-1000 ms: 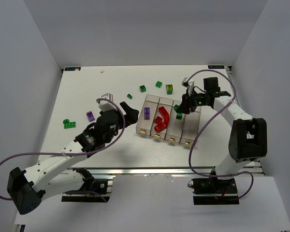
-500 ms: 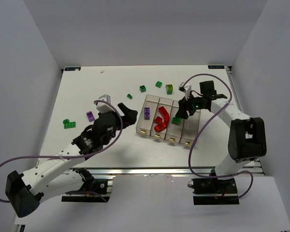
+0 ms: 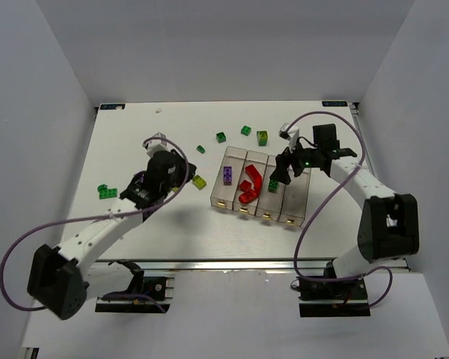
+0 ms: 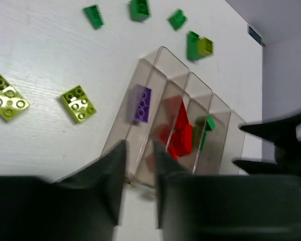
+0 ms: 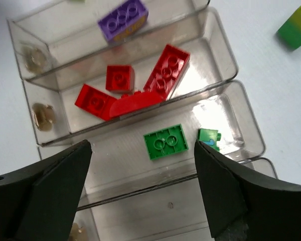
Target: Sort the legos into containers by color
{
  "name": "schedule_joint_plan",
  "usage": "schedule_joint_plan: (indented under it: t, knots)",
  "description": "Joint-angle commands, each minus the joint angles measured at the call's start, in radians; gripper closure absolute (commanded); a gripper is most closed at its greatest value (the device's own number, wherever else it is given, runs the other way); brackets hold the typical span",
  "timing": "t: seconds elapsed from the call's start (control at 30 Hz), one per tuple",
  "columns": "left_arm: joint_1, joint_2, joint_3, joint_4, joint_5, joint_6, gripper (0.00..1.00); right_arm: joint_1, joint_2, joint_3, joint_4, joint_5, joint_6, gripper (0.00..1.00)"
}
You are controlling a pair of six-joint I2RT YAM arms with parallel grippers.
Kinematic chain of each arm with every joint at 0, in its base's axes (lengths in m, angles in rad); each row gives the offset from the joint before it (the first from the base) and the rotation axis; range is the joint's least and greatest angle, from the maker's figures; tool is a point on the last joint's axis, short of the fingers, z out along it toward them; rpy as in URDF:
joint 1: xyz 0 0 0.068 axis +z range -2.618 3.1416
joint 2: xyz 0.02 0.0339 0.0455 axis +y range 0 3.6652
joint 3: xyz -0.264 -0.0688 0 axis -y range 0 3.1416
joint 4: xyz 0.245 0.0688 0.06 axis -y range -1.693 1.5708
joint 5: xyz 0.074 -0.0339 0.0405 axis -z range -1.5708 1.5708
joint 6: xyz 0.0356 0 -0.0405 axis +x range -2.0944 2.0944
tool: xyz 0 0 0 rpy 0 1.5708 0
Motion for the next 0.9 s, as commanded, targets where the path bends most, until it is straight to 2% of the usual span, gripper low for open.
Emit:
schedule_joint_plan:
  t: [0.0,0.07,0.13,0.17,0.2,0.27,0.3,0.37,0.4,0.43,0.47,0.5,0.6,0.7,0.87]
  knots:
    - [0.136,0.149,0.091,-0.020,0.214,0.021,0.72,0.002,-0.120,-0.018,0.137,-0.020,0.040,0.10]
    - [0.163,0.244,0.201,-0.069,0.233,0.072,0.82,-0.003,-0.107,0.013,0.139,-0.041,0.112,0.11]
    - [0.189,0.407,0.351,-0.152,0.239,0.116,0.81,-0.011,-0.065,0.068,0.099,-0.101,0.130,0.11]
    - [0.195,0.461,0.405,-0.184,0.236,0.127,0.65,-0.008,-0.050,0.094,0.003,-0.145,0.103,0.11]
    - [0.201,0.564,0.459,-0.245,0.215,0.135,0.57,-0.008,-0.039,0.111,-0.021,-0.157,0.092,0.13]
    - [0.204,0.659,0.613,-0.291,0.198,0.150,0.40,-0.009,-0.045,0.110,-0.018,-0.161,0.081,0.25]
    - [0.204,0.706,0.666,-0.337,0.190,0.152,0.38,-0.008,-0.054,0.102,0.001,-0.159,0.078,0.33]
    - [0.204,0.840,0.770,-0.392,0.166,0.157,0.36,-0.009,-0.076,0.083,0.019,-0.153,0.083,0.42]
    - [0.204,0.887,0.885,-0.469,0.146,0.152,0.36,-0.008,-0.082,0.073,0.024,-0.151,0.089,0.49]
    - [0.204,0.977,0.944,-0.509,0.115,0.147,0.35,-0.009,-0.087,0.068,0.028,-0.151,0.095,0.52]
    - [0.204,1.024,1.070,-0.556,0.095,0.138,0.35,-0.008,-0.091,0.064,0.033,-0.150,0.107,0.54]
    - [0.204,1.068,1.135,-0.660,0.074,0.134,0.34,-0.009,-0.097,0.050,0.039,-0.150,0.115,0.54]
    - [0.204,1.216,1.335,-0.790,0.018,0.117,0.34,-0.009,-0.119,0.027,0.076,-0.145,0.136,0.54]
    - [0.207,1.268,1.389,-0.799,-0.002,0.115,0.33,-0.009,-0.120,0.028,0.076,-0.142,0.139,0.53]
    - [0.214,1.300,1.398,-0.815,-0.006,0.114,0.33,-0.012,-0.113,0.031,0.076,-0.142,0.135,0.53]
